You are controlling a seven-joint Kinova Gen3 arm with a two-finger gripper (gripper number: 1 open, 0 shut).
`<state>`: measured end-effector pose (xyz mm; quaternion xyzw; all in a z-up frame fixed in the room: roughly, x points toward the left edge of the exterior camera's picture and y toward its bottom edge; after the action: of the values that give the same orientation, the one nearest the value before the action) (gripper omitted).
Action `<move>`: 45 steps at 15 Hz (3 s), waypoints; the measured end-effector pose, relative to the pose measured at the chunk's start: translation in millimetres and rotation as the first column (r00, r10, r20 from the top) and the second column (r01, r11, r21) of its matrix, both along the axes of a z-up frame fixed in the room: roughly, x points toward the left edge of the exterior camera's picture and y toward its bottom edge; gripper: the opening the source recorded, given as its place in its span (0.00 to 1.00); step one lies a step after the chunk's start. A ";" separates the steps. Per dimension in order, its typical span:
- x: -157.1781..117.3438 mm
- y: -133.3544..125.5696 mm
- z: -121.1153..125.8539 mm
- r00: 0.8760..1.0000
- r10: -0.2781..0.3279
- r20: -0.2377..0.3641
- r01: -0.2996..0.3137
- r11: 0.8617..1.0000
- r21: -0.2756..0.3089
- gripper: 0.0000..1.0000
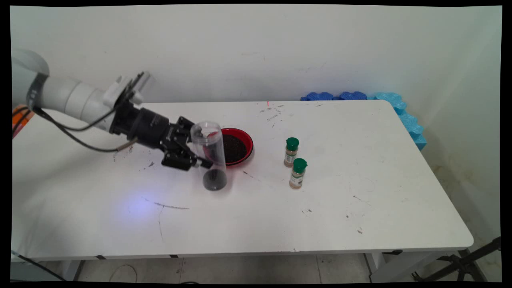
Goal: Pour the black seasoning powder in the red bowl
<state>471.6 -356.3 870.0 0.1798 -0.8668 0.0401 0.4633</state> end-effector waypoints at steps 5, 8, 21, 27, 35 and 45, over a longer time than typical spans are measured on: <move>9.0 -12.9 17.4 0.996 0.078 -0.042 -0.075 0.995 0.069 0.00; 11.2 -18.2 23.9 0.990 0.121 -0.070 -0.111 0.985 0.131 0.00; 17.3 -45.9 31.9 0.903 0.412 -0.120 -0.320 0.833 0.452 0.00; 20.7 -56.7 26.3 0.860 0.503 -0.089 -0.376 0.742 0.556 0.00; 23.4 -69.9 24.5 0.712 0.700 -0.053 -0.388 0.456 0.801 0.00; 15.7 -70.8 23.6 0.592 0.805 0.044 -0.288 0.160 0.944 0.00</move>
<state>487.3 -427.1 893.6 0.7115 -0.4639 -0.2956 0.4374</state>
